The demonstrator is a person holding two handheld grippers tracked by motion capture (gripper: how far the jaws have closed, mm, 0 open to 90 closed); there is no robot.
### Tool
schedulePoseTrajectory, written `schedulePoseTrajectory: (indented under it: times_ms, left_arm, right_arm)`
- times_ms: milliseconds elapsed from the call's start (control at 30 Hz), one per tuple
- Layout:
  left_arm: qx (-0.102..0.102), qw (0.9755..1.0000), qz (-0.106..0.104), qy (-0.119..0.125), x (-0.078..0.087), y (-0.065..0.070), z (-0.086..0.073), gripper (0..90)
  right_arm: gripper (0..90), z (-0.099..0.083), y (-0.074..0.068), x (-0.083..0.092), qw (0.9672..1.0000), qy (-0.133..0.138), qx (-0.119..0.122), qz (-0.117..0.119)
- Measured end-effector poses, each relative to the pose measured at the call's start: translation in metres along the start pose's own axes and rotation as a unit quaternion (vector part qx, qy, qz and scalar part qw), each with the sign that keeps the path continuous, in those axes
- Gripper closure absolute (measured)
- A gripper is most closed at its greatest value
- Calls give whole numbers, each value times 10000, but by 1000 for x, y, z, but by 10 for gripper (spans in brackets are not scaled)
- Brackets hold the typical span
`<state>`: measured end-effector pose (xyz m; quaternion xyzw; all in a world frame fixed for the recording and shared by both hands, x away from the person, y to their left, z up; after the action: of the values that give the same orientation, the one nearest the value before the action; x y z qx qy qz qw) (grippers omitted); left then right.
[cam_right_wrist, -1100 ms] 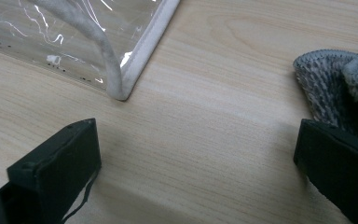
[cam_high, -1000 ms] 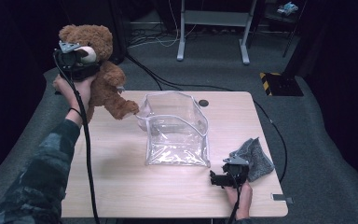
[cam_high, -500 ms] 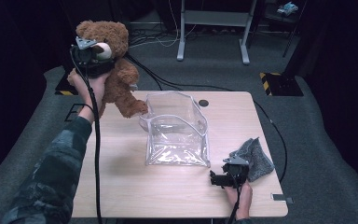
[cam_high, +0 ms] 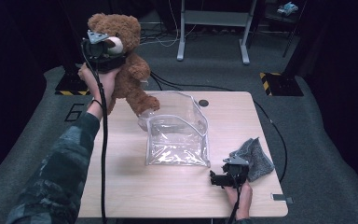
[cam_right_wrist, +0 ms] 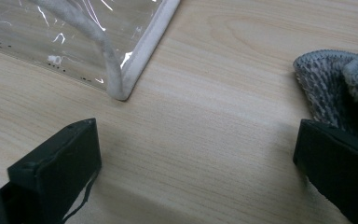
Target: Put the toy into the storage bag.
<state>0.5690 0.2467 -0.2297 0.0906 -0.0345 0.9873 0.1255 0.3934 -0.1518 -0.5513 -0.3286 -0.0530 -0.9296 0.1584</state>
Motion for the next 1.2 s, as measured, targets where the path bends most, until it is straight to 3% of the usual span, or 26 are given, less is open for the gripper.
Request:
schedulePoseTrajectory:
  times_ms: [467,700,1200]
  left_arm:
    - [-136,9992,-366,-74,-17,48,-3,437]
    - [-162,9992,-353,5,-18,57,2,436]
    - [-86,9978,-640,119,-24,89,7,432]
  right_arm:
    - [0,0,0,0,10000,-10,-9,6]
    - [0,0,0,0,10000,-12,-7,10]
    - [0,0,0,0,10000,-10,-10,-33]
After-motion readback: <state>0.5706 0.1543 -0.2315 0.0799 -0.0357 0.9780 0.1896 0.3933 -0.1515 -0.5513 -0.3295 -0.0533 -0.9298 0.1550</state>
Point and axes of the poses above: each handheld gripper's, and its own axes: x roughly backward along the jaws, z roughly out of its top, y roughly to its right, the point moved 3 cm from there along -x, roughly forward along the jaws, and after that the axes turned 5 degrees about y, right-handed, at the moved point
